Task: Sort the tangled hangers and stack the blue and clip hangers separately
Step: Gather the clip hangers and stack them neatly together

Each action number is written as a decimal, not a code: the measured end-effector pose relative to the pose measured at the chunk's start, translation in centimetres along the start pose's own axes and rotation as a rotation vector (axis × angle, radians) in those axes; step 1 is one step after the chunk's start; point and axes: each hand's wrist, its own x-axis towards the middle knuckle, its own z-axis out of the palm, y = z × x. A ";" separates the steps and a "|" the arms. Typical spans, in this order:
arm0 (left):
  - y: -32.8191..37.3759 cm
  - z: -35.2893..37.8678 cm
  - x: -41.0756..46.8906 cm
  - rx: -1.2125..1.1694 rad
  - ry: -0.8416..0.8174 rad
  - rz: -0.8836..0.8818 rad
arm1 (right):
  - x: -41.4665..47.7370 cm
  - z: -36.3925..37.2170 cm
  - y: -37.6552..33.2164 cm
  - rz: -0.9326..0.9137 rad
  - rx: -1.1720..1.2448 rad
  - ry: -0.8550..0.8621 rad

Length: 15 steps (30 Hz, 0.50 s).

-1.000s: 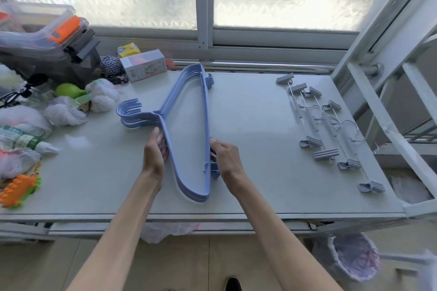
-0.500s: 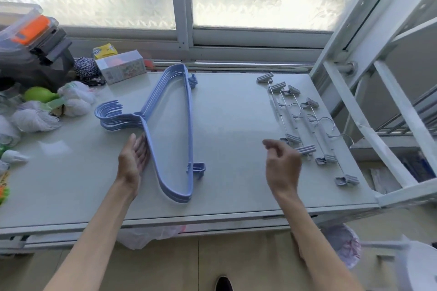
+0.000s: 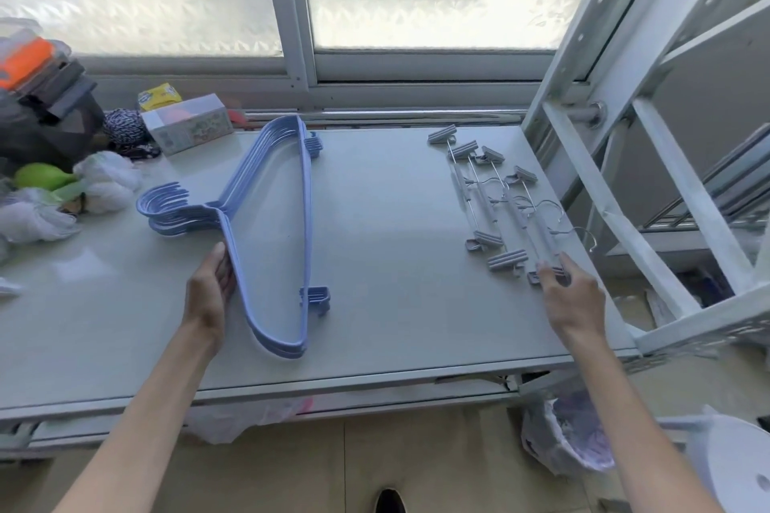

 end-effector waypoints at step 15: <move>0.0 0.4 -0.4 -0.021 0.032 0.019 | 1.1 1.3 -0.2 -0.107 -0.071 -0.060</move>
